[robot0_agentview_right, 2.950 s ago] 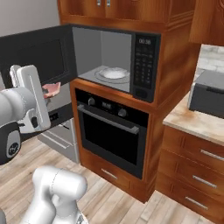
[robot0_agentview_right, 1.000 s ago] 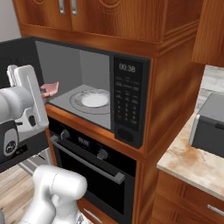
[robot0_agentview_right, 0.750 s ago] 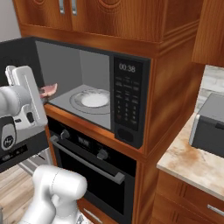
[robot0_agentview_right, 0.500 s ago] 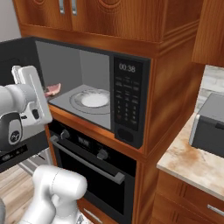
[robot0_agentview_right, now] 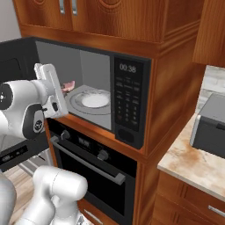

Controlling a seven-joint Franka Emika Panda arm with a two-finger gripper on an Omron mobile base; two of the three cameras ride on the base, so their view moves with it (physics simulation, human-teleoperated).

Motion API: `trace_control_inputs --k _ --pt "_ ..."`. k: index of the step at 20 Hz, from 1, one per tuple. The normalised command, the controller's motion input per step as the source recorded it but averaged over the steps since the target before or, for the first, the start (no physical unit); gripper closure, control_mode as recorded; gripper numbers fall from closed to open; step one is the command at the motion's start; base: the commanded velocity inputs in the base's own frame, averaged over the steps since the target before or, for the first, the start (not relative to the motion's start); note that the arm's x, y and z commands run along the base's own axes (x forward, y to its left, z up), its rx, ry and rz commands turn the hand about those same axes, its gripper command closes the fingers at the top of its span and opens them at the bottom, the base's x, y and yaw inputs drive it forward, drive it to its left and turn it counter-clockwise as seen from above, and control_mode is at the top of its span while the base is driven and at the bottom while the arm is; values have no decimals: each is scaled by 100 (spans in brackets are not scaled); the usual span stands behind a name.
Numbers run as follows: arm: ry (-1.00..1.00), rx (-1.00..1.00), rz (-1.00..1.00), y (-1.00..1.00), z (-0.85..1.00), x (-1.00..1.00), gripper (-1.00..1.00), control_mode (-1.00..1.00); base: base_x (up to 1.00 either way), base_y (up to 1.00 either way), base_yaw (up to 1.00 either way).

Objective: Transport the steak from the fridge to the microwave and turn on the microwave.

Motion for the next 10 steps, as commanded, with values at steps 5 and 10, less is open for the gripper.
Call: trace_control_inputs --k 5,10 --pt "12 0 -1 -3 -21 50 100 -100 0 0 0" --pt "3 -1 0 -13 -32 42 100 -100 0 0 0"
